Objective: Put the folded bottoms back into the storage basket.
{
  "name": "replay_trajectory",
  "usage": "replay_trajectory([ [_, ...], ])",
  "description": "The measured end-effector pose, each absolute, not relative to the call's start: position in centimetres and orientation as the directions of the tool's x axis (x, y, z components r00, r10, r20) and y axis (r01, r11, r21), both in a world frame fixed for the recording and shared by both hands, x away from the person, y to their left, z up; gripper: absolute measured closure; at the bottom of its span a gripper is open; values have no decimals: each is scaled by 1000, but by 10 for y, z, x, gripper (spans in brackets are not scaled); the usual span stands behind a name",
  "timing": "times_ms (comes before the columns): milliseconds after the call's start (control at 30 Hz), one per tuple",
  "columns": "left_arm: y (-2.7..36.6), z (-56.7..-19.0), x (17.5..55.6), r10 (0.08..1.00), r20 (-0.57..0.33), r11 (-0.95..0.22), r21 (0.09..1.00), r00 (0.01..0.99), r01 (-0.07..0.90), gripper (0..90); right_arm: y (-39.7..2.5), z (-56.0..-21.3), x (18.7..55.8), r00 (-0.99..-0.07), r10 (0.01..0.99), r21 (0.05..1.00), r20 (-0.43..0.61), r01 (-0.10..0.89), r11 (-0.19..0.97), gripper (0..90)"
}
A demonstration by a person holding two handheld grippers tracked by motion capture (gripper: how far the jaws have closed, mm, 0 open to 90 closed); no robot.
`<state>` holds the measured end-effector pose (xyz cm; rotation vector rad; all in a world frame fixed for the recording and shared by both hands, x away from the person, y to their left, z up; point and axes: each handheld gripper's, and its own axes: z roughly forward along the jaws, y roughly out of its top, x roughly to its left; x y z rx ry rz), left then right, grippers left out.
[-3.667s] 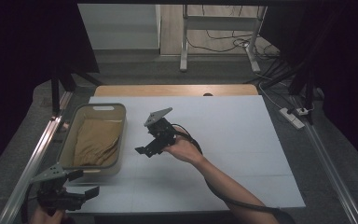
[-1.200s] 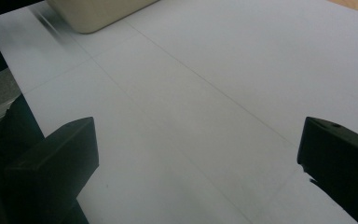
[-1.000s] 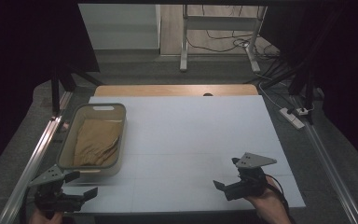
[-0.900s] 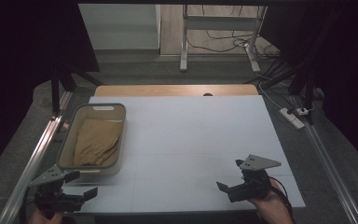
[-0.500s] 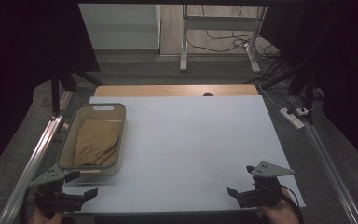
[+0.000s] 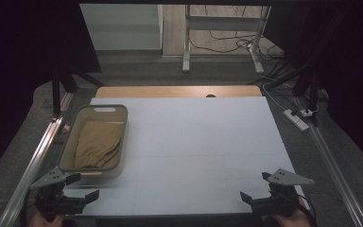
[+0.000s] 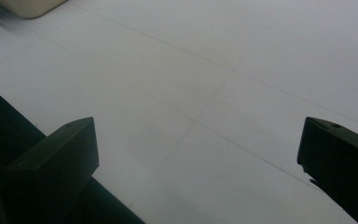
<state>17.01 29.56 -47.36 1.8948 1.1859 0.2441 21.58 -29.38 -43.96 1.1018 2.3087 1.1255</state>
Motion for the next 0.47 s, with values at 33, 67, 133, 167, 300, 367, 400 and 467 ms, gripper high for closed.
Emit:
replay_trajectory([
  [33, 296, -474, 170, 809, -263, -174, 747, 526, 641, 3, -295, -439, 215, -634, 773, 778, 25, 498, 383, 0],
  [67, 296, -474, 170, 810, -264, -173, 746, 524, 643, 3, -296, -439, 214, -632, 774, 775, 20, 499, 388, 0],
  [133, 296, -474, 170, 811, -264, -174, 744, 522, 645, 3, -298, -439, 211, -624, 781, 771, 11, 503, 390, 0],
  [167, 296, -474, 170, 812, -262, -176, 742, 521, 647, 3, -299, -439, 210, -620, 784, 769, 9, 505, 391, 0],
  [300, 298, -474, 170, 809, -274, -169, 739, 520, 652, 6, -302, -439, 205, -603, 798, 763, 17, 523, 379, 0],
  [367, 299, -474, 170, 808, -280, -164, 739, 519, 654, 8, -304, -438, 204, -597, 802, 769, 25, 524, 366, 0],
  [400, 299, -475, 170, 807, -285, -159, 738, 517, 655, 9, -305, -438, 205, -597, 802, 770, 32, 526, 360, 0],
  [467, 299, -474, 171, 803, -295, -150, 741, 518, 654, 9, -305, -439, 206, -596, 803, 762, 33, 534, 365, 0],
])
